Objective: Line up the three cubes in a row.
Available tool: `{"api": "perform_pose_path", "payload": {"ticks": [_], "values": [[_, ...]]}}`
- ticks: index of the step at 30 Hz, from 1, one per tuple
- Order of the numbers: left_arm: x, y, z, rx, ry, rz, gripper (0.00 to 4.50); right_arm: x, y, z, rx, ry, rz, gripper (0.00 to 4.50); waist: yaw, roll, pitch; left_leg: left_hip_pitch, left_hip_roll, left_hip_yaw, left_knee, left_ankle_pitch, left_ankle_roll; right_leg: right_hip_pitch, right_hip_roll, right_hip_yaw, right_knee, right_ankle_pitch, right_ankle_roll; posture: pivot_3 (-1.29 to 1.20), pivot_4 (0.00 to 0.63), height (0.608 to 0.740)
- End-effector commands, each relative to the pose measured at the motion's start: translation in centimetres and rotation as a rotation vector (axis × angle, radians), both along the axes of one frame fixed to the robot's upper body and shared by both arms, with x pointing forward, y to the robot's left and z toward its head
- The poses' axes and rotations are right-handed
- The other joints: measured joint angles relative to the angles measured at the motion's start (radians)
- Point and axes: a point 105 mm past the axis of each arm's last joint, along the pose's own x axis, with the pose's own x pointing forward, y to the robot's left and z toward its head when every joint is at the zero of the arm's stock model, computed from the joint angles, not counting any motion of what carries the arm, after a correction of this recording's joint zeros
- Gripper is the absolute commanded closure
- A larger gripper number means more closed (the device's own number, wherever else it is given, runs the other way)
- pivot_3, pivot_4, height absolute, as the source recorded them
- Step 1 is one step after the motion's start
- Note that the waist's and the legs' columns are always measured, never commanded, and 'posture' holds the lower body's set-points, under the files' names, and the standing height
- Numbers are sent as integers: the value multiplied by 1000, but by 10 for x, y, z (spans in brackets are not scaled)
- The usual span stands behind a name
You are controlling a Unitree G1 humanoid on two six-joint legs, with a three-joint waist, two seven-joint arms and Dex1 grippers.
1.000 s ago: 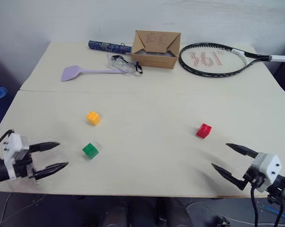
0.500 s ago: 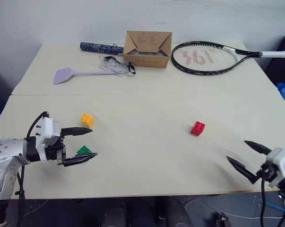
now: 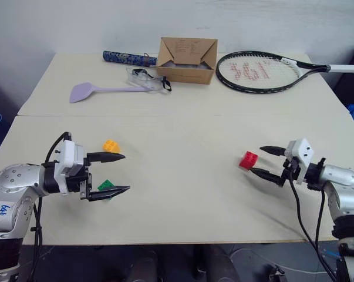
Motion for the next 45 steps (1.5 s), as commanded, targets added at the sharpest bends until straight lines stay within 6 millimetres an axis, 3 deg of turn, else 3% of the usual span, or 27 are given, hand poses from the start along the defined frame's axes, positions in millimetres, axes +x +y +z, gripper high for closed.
{"api": "perform_pose_path", "payload": {"ticks": [1,3,9,14,16,18,20,25,29,33,38,42,45], "values": [[-4,0,4,18,-20,-14,0,5,6,3,-9,-15,49,396,-3,0,0,0,0,0,0,0,0,0,0,0,0,0,0,0,150,740],[-5,1,4,21,-17,-15,0,7,9,2,-17,-13,73,882,-4,0,0,0,0,0,0,0,0,0,0,0,0,0,0,0,150,740],[-8,0,2,29,-3,-30,0,10,16,2,-22,-37,111,2963,-4,0,0,0,0,0,0,0,0,0,0,0,0,0,0,0,150,740],[-6,0,3,27,-1,-36,0,2,44,18,-38,-83,279,3032,-4,0,0,0,0,0,0,0,-1,0,0,0,1,0,0,0,150,740],[-7,0,1,27,2,-32,0,-7,70,23,-53,-60,401,3032,-5,0,0,0,0,0,0,0,-1,0,0,0,1,0,0,0,150,740],[-9,1,-3,31,11,-29,0,-18,96,22,-85,-17,518,3032,-7,1,0,0,1,0,0,0,-1,0,0,0,1,0,0,0,150,740],[-10,0,-8,43,16,-34,0,-24,109,13,-131,36,563,3032,-5,0,0,0,2,0,0,0,-2,-1,1,0,1,0,0,0,150,740],[-12,-6,-12,49,9,-54,0,-20,117,-8,-238,58,599,3032,3,0,0,-1,-1,-2,1,0,-1,0,-1,-1,1,0,0,0,150,740],[-15,-9,-11,24,12,-47,0,-19,124,-13,-217,64,640,3032,-4,0,0,-1,0,-2,2,0,-1,0,-1,-1,1,0,0,0,150,740],[-17,0,-18,95,2,-30,0,-16,128,-10,-193,12,685,3032,-9,0,0,-1,0,-2,2,0,-1,0,0,-1,1,0,0,0,150,740],[-13,7,-14,51,-7,44,0,-7,129,9,-138,-103,672,1393,-8,0,0,-1,1,-2,2,0,-2,0,0,-1,1,0,0,0,150,740],[-16,24,-14,49,5,124,0,-13,117,24,-114,-151,666,18,-5,0,0,-1,1,-2,2,0,-1,0,0,-1,1,0,0,0,150,740],[-18,45,-6,3,-6,241,0,-18,98,34,-116,-191,608,18,-3,0,0,-2,1,-3,2,0,-1,0,-1,-2,0,0,0,0,150,740]]}}
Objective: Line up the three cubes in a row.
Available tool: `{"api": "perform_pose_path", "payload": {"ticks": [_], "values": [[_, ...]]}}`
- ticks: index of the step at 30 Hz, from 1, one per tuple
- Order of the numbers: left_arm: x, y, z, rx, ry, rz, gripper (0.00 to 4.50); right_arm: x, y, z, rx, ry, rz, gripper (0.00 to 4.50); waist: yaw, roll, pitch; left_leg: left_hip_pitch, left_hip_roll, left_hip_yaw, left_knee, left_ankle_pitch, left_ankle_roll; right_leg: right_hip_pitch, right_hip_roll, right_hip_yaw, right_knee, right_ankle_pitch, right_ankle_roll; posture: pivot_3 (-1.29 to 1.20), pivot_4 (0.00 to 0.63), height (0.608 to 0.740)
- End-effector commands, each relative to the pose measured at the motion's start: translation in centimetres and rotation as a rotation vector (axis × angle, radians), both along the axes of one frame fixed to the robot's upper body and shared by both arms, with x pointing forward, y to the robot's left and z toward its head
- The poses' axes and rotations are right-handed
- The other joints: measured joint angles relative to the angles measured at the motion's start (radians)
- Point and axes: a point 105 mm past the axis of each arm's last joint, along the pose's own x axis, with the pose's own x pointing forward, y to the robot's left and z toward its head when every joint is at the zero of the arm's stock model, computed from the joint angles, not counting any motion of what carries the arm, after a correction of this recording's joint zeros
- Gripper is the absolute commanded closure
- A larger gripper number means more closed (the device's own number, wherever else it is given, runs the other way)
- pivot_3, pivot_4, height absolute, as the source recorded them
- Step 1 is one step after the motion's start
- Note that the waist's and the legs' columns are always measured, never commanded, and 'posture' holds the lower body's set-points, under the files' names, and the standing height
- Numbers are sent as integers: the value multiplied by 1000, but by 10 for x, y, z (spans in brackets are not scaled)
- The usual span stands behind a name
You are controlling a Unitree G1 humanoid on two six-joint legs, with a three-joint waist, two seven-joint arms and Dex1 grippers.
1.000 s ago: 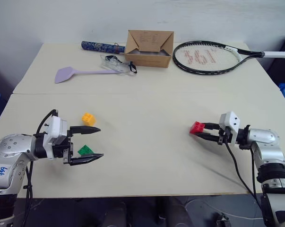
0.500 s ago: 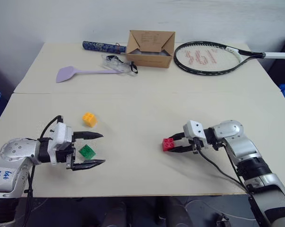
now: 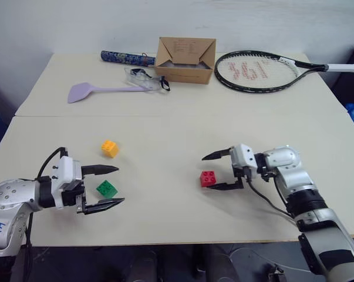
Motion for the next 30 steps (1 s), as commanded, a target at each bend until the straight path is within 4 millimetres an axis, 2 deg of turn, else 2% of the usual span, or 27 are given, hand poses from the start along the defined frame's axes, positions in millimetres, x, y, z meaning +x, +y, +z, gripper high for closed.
{"api": "perform_pose_path", "payload": {"ticks": [1,6,9,12,14,16,18,21,25,30], "values": [[-2,31,18,-45,-55,155,0,-5,-24,25,79,-64,-76,18,1,0,0,0,0,0,0,0,0,0,0,0,0,0,0,0,150,740],[-23,86,5,-50,42,391,0,-20,-54,43,301,-127,-234,18,-2,0,0,1,0,0,-1,0,-1,0,0,0,0,0,0,0,150,740],[-42,112,-13,-30,120,507,0,-32,-66,31,350,-82,-321,18,-2,0,0,1,1,0,-2,-1,-1,0,0,0,-1,0,0,0,150,740],[-57,131,-31,-18,180,592,0,-53,-66,13,310,-48,-252,18,-1,0,0,2,0,0,-2,-1,0,0,0,0,-2,0,-1,0,150,740],[-63,140,-42,-22,209,627,0,-58,-64,12,332,-40,-247,18,1,0,0,2,0,1,-2,-2,0,0,-1,1,-4,0,-1,0,150,740],[-68,131,-49,-36,225,586,0,-64,-59,16,349,-90,-210,18,0,0,0,2,0,1,-2,-2,0,0,-2,1,-3,0,-1,0,150,740],[-67,109,-49,-58,191,505,0,-71,-52,19,359,-95,-169,18,0,0,0,2,0,0,-3,-3,-1,0,-2,1,-3,-1,-1,0,150,740],[-52,80,-46,-141,177,457,0,-80,-39,18,362,-69,-107,18,10,-1,0,2,0,0,-3,-4,-1,0,-2,1,-5,-1,-1,0,150,740],[-30,49,-51,-126,106,419,0,-89,-21,18,378,-41,-56,18,20,-1,-1,3,0,0,-3,-3,-1,0,-2,2,-4,-1,-1,0,150,740],[2,32,-60,-160,27,514,0,-88,-10,15,381,-30,-54,18,25,-1,-1,3,-1,1,-3,-3,-1,0,-2,2,-3,0,-1,0,150,740]]}}
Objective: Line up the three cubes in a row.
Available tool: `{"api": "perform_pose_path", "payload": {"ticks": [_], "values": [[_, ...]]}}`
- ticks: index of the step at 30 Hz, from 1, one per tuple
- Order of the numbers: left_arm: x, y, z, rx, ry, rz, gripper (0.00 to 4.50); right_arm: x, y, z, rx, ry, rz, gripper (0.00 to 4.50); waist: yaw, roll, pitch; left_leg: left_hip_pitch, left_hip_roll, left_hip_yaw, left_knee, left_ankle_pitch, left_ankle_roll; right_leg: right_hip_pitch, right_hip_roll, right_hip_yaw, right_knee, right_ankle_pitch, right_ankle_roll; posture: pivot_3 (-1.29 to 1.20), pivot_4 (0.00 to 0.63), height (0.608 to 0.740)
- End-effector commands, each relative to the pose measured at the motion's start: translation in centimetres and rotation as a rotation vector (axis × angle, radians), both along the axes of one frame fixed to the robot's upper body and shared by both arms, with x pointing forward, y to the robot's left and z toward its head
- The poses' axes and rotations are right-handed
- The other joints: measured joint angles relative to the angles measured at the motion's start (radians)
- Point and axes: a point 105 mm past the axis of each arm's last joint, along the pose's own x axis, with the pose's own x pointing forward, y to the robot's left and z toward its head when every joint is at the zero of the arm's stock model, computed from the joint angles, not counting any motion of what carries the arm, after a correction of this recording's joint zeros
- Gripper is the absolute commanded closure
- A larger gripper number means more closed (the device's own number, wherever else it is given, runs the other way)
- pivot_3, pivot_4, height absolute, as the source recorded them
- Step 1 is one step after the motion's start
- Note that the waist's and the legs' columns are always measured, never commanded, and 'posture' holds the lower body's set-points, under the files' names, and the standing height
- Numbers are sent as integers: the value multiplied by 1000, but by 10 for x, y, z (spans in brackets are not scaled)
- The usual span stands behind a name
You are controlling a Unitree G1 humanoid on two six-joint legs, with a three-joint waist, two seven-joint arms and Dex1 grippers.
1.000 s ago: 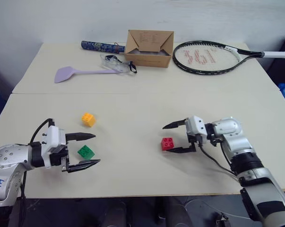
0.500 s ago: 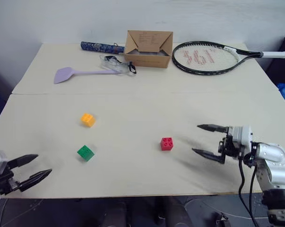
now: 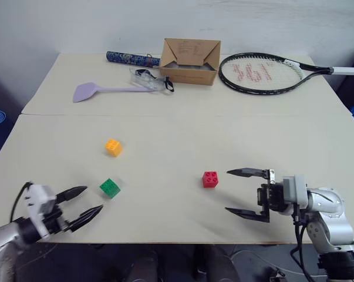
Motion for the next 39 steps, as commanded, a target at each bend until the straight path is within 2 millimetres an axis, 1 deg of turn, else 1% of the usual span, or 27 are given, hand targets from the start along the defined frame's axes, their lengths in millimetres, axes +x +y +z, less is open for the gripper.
{"api": "perform_pose_path", "payload": {"ticks": [1,4,6,9,12,13,14,16,17,19,21,22,25,28,30,32,34,39], "values": [[14,-7,0,10,-66,72,0,-1,6,5,1,-23,9,18,0,0,0,0,0,0,0,0,0,0,0,0,0,0,0,0,150,740],[15,-22,-8,10,-65,51,525,-1,8,6,1,-20,10,0,-2,0,0,0,0,0,0,0,0,0,1,0,2,0,0,0,150,740],[14,-25,-12,3,-61,43,1201,0,8,6,0,-20,2,0,-1,0,0,0,0,1,0,0,0,0,1,0,2,0,0,0,150,740],[10,-25,-16,6,-57,32,2124,1,5,4,-5,-23,-22,0,0,0,0,0,0,1,0,0,1,0,1,0,1,0,0,0,150,740],[6,-29,-16,41,-69,-54,2989,2,1,3,-11,-30,-54,0,1,0,0,0,0,1,0,0,1,0,1,0,1,0,0,0,150,740],[5,-30,-16,48,-73,-78,3005,3,0,3,-12,-31,-59,0,1,0,0,0,0,1,0,0,1,0,1,0,1,0,0,0,150,740],[5,-38,-10,54,-87,-149,3005,3,-2,3,-15,-33,-73,0,2,0,0,0,0,1,0,0,1,0,1,0,0,0,0,0,150,740],[5,-61,1,96,-117,-336,3005,3,-10,4,-22,-34,-105,0,6,0,0,0,0,1,0,0,1,0,0,0,0,0,0,0,150,740],[5,-69,4,115,-127,-402,3005,3,-13,4,-25,-34,-117,0,12,0,0,0,0,0,0,1,1,0,0,-1,0,0,0,0,150,740],[16,-89,14,118,-157,-515,3005,3,-22,4,-37,-9,-150,0,17,0,0,0,-1,0,0,1,2,0,-1,0,0,0,0,0,150,740],[24,-109,16,155,-168,-648,3005,1,-31,3,-60,5,-176,0,25,0,0,0,-1,0,1,1,2,1,-1,0,0,0,1,0,150,740],[26,-114,16,172,-168,-684,3005,1,-34,2,-67,8,-182,0,25,0,0,0,-1,0,1,1,2,1,0,-1,1,0,1,0,150,740],[49,-141,14,194,-164,-785,3005,-3,-46,-1,-101,36,-218,0,25,1,-1,0,-1,1,1,2,1,1,2,-1,4,0,1,0,150,740],[65,-163,14,206,-157,-845,3005,-6,-54,-2,-113,47,-253,0,25,-1,0,-1,-2,2,2,4,3,1,4,-4,4,1,2,0,150,740],[80,-179,13,220,-144,-865,3005,-10,-62,-2,-113,52,-298,0,27,-1,0,-1,-2,4,2,4,3,1,4,-5,4,1,3,0,150,740],[92,-186,14,244,-140,-872,3005,-15,-66,-1,-107,55,-335,0,29,-1,0,-1,-3,3,3,4,4,1,6,-7,4,2,3,0,150,740],[95,-187,17,239,-150,-881,3005,-19,-67,-1,-102,57,-358,0,25,-1,0,-2,-3,3,4,4,4,1,5,-7,3,2,4,0,150,740],[87,-187,17,220,-117,-953,3005,-25,-69,-1,-101,62,-397,0,22,-1,0,-1,-1,3,4,4,4,1,4,-7,3,2,4,0,150,740]]}}
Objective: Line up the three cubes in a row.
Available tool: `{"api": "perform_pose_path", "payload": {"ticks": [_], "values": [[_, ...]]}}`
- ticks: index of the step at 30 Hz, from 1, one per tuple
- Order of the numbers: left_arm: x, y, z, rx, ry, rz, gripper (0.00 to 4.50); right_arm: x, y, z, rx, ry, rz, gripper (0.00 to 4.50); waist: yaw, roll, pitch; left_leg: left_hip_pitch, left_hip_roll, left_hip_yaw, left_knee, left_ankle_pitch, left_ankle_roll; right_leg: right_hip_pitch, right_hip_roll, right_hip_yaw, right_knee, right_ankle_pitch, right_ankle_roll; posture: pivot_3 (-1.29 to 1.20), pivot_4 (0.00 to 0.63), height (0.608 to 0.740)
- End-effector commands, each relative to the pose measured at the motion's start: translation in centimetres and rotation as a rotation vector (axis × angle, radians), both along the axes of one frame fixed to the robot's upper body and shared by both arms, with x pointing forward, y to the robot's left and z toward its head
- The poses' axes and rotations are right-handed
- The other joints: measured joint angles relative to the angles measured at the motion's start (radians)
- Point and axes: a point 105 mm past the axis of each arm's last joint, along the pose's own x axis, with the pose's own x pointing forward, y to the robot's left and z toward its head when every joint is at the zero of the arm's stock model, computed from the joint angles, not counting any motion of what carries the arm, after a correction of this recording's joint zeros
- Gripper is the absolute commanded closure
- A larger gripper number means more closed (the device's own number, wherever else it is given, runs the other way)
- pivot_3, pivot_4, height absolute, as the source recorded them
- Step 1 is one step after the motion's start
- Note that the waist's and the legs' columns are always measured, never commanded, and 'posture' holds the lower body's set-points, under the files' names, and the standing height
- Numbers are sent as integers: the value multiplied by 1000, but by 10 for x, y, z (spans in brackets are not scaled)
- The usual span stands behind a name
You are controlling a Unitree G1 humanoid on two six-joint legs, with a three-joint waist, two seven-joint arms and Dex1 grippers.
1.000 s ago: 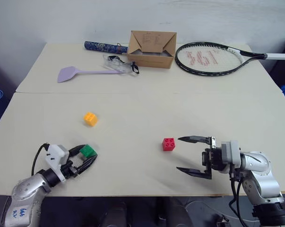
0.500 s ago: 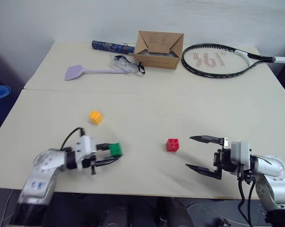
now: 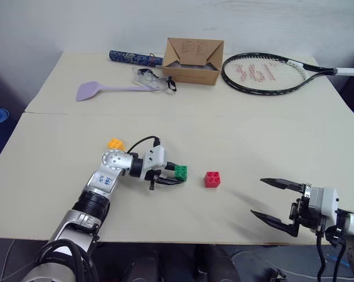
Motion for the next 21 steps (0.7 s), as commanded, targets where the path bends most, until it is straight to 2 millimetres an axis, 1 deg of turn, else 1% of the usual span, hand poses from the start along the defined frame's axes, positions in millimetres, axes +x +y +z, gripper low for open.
{"api": "perform_pose_path", "payload": {"ticks": [1,6,11,17,21], "values": [[-7,0,5,-5,9,-60,3005,-3,0,12,8,-49,-13,0,4,0,0,0,0,0,1,0,0,0,0,0,0,0,0,0,150,740],[-9,9,3,41,33,-56,3005,-5,0,12,7,-46,-22,0,7,0,0,-1,0,-2,3,0,1,1,-1,5,0,0,0,0,150,740],[-10,19,-2,76,34,-19,3005,-2,0,9,9,-43,-27,0,5,0,0,-1,0,-2,4,-1,1,1,-2,6,0,0,0,0,150,740],[-4,19,-3,58,1,41,3005,3,5,7,22,-40,-6,0,7,0,0,-1,0,-3,4,-1,1,1,-2,5,0,0,0,0,150,740],[-5,18,-2,51,12,42,3005,6,6,7,24,-40,5,0,6,0,0,-1,0,-3,5,-1,1,1,-2,5,0,0,0,0,150,740]]}}
